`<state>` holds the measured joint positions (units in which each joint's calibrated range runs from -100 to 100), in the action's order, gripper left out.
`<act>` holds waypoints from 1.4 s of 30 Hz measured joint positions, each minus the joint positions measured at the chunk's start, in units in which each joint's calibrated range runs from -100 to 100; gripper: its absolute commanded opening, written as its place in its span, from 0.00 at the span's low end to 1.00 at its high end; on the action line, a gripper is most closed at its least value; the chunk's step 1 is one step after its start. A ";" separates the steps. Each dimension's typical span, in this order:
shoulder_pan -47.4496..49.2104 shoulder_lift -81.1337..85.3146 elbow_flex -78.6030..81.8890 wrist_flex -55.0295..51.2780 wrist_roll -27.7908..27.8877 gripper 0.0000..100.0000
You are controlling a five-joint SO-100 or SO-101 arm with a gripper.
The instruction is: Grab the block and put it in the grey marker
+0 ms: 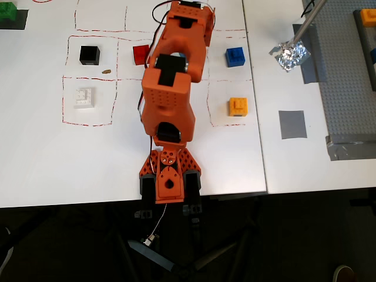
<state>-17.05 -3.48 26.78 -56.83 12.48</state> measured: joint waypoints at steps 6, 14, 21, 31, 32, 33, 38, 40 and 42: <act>-0.10 7.39 2.34 -3.70 0.73 0.00; -2.79 12.03 -0.72 -17.28 1.71 0.00; -16.95 14.70 -4.15 -20.58 6.45 0.00; -40.48 6.70 -15.60 -21.95 14.46 0.00; -42.27 5.33 -16.59 -22.03 15.04 0.00; -44.07 4.04 -17.85 -22.03 15.68 0.00; -51.05 -0.77 -22.72 -20.66 18.12 0.00; -53.24 -2.49 -23.08 -18.81 18.85 0.00; -55.43 -3.27 -23.08 -17.28 19.73 0.00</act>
<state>-72.48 -6.75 3.70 -74.12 32.21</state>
